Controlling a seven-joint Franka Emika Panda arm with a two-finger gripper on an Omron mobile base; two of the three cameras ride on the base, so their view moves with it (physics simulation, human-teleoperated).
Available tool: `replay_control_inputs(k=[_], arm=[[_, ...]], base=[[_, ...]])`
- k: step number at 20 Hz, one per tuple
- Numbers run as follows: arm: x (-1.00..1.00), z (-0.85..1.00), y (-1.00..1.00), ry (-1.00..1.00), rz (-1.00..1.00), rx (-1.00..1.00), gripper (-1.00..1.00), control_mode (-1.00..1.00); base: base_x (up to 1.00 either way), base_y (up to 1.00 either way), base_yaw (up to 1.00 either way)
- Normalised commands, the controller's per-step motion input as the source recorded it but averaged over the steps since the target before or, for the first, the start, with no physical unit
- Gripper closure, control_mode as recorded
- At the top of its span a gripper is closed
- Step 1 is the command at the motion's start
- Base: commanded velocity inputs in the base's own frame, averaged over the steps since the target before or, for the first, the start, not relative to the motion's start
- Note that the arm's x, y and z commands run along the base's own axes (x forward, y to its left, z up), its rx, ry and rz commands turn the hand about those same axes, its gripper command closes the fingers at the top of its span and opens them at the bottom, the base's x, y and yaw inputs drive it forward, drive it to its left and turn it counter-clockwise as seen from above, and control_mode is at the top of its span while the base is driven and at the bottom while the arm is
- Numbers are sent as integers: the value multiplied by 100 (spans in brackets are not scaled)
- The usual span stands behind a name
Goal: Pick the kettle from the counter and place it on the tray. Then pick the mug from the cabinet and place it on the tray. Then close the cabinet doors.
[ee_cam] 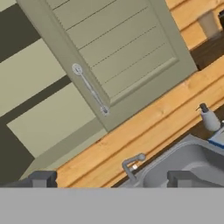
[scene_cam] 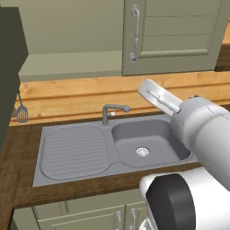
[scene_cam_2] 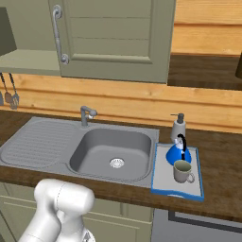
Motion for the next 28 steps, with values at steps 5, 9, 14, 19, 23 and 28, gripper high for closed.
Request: replay_control_inputs(k=[5,9,14,19,23,28], arm=[[-19,0,53,0,0,15,-100,-100],[-11,0,51,0,6,14,-100,-100],[-17,0,46,0,13,13,-100,-100],[-16,3,42,2,22,17,-100,-100],[-2,3,49,11,19,16,-100,-100],[-10,0,43,14,13,15,-100,-100]], base=[[0,0,0],[0,0,0],[0,0,0],[0,0,0],[0,0,0],[0,0,0]])
